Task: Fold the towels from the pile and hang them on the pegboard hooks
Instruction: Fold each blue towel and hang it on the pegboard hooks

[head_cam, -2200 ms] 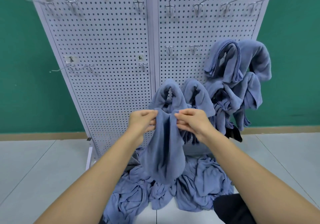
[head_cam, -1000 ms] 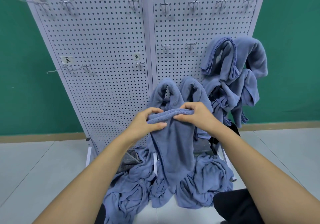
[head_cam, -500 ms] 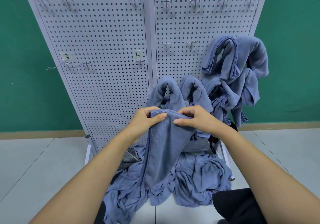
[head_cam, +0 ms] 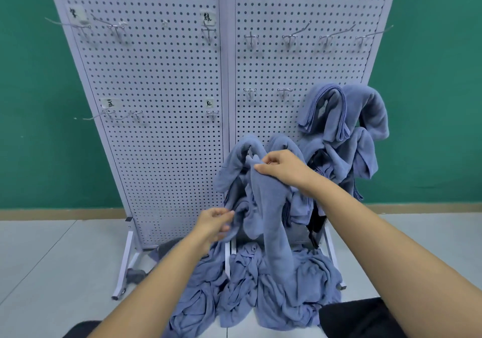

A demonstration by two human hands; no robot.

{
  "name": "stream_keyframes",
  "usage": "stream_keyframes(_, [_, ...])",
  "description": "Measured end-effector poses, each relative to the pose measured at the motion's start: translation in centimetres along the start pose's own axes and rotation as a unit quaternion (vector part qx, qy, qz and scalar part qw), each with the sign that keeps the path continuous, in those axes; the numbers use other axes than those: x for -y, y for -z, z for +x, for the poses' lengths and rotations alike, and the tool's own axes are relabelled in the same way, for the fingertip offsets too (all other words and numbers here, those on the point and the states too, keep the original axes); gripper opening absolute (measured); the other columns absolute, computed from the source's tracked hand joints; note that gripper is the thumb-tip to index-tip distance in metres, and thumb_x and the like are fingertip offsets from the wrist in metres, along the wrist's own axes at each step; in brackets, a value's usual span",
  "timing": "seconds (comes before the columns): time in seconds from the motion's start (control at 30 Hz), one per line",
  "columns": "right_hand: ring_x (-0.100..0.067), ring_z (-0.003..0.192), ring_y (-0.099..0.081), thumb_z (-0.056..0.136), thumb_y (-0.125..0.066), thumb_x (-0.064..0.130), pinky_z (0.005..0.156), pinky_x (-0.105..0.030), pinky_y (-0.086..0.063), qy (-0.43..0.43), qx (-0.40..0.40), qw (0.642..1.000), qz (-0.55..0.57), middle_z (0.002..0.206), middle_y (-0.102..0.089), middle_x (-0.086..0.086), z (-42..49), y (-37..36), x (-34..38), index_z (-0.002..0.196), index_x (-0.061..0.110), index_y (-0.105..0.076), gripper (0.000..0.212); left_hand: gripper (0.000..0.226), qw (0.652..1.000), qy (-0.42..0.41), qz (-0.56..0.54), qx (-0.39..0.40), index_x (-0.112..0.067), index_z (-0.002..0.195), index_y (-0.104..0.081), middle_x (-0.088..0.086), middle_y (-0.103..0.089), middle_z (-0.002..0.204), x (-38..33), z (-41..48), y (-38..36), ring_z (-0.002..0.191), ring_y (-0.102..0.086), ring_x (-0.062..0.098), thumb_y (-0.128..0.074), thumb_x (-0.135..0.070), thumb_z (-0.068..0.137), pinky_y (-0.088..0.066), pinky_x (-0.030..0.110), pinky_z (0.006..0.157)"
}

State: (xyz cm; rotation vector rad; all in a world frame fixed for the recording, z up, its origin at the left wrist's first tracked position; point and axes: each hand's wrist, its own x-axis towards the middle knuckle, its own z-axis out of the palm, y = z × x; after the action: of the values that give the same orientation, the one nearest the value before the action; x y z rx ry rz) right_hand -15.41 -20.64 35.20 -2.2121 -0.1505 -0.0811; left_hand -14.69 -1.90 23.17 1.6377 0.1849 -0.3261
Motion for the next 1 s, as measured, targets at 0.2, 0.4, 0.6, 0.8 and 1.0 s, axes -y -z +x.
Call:
stream_keyframes(0.2, [-0.01, 0.06, -0.049, 0.091, -0.064, 0.029, 0.054, -0.019, -0.04, 0.042, -0.052, 0.993, 0.101, 0.068, -0.054, -0.002, -1.5, 4.6, 5.4, 0.077, 0.01, -0.059, 0.024, 0.05, 0.933, 0.239, -0.207, 0.171, -0.005, 0.081, -0.056, 0.014, -0.061, 0.081, 2.8, -2.1, -2.8, 0.084, -0.06, 0.033, -0.063, -0.055, 0.082, -0.051, 0.045, 0.082])
stream_keyframes(0.4, [-0.021, 0.074, -0.057, 0.091, -0.064, 0.024, 0.069, -0.032, -0.047, 0.012, -0.133, 0.95, 0.282, 0.078, -0.061, -0.012, -3.4, 9.5, 4.1, 0.082, 0.006, -0.063, 0.02, 0.063, 0.804, 0.175, -0.521, 0.227, 0.0, 0.122, -0.057, 0.022, -0.061, 0.123, 0.0, -3.1, -3.0, 0.111, -0.061, 0.032, -0.065, -0.049, 0.083, -0.053, 0.043, 0.09])
stream_keyframes(0.6, [-0.018, 0.071, -0.063, 0.09, -0.064, 0.025, 0.064, -0.027, -0.05, -0.108, -0.16, 0.955, 0.226, 0.088, -0.069, -0.011, -5.7, 11.6, -3.7, 0.085, 0.009, -0.069, 0.017, 0.017, 0.94, 0.093, -0.313, 0.101, -0.006, 0.098, -0.064, 0.013, -0.073, 0.077, -4.1, -2.3, 0.1, 0.067, -0.07, 0.023, -0.065, -0.019, 0.086, -0.058, 0.031, 0.054])
stream_keyframes(0.8, [-0.027, 0.08, -0.03, 0.07, -0.08, 0.04, 0.061, -0.03, -0.029, -0.144, -0.024, 0.975, 0.168, 0.09, -0.04, -0.008, -7.2, 12.1, -9.4, 0.102, 0.029, -0.07, 0.036, 0.033, 0.988, -0.048, -0.098, 0.112, -0.013, 0.121, -0.059, 0.005, -0.072, 0.105, -7.4, -1.6, 3.9, 0.089, -0.067, 0.018, -0.061, -0.011, 0.089, -0.056, 0.03, 0.065])
stream_keyframes(1.0, [-0.013, 0.072, -0.066, 0.095, -0.049, -0.002, 0.061, -0.02, -0.054, -0.041, -0.077, 0.965, 0.246, 0.089, -0.069, -0.007, -6.7, 12.5, -7.8, 0.101, 0.01, -0.065, 0.021, 0.034, 0.973, -0.158, -0.097, 0.138, -0.015, 0.092, -0.064, 0.003, -0.071, 0.082, -11.4, -2.4, 5.5, 0.063, -0.066, 0.012, -0.038, 0.007, 0.095, -0.05, 0.021, 0.048])
